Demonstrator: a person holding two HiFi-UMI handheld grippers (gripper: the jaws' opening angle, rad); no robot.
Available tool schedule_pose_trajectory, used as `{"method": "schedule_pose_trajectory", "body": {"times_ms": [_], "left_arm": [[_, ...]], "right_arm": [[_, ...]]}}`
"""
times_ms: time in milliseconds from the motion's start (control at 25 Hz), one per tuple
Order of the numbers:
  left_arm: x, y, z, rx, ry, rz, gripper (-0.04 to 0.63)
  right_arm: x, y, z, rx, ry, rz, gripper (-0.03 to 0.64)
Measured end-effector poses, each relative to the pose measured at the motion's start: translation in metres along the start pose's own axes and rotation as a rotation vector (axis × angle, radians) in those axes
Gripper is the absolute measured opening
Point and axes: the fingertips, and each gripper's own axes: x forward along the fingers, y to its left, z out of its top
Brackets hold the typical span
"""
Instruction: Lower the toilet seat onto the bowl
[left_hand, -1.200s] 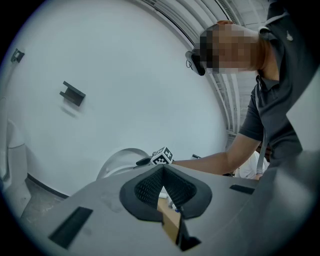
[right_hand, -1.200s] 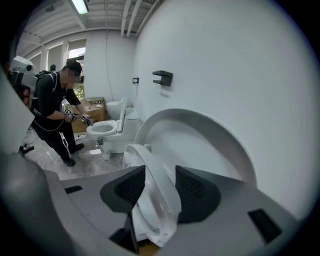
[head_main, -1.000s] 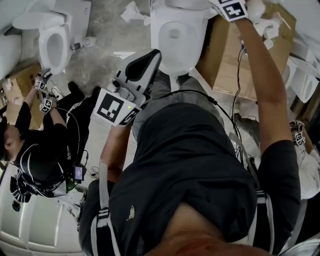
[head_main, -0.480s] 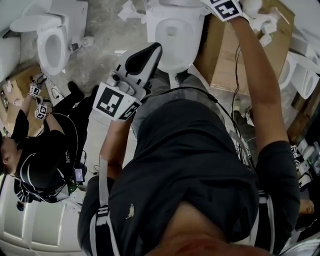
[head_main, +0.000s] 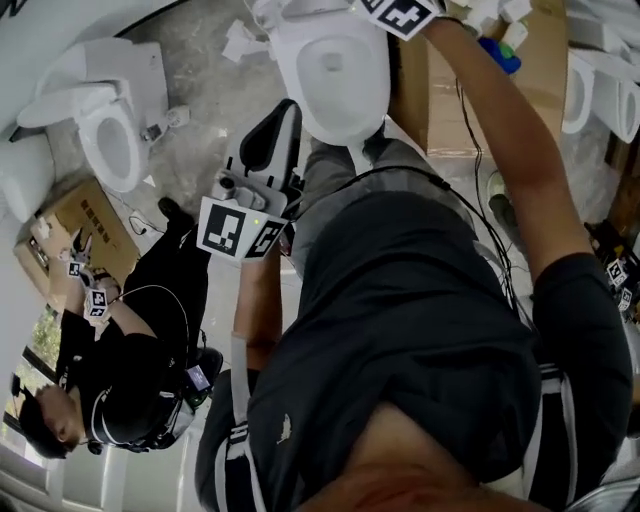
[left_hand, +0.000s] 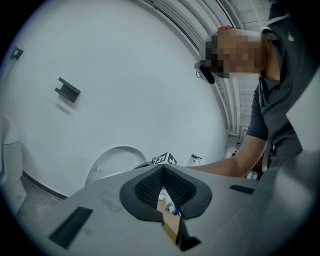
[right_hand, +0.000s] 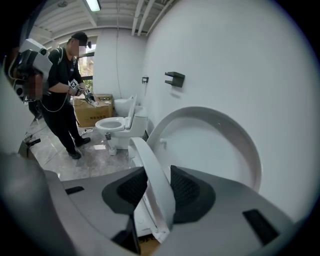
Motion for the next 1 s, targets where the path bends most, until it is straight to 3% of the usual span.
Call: {"method": "schedule_pose_trajectory", "body": {"times_ms": [120, 560, 1000], "left_arm": [[-0.003, -0.012, -0.010, 0.008, 0.049, -0.032, 0.005], [0.004, -0.022, -0.012, 0.016, 0.001, -0.001, 0.005], [-0.010, -0.047, -0.026, 0.026, -0.003, 0.014, 0.005]], "right_arm": [[-0.007, 0.017, -0.010, 0.003, 0.012, 0.023, 0.147], [-0.024, 0.050, -0.023, -0.061, 0.009, 0.054, 0.146], [-0.045, 0.115, -0.049, -0.133, 0.020, 0.101, 0.143]]}}
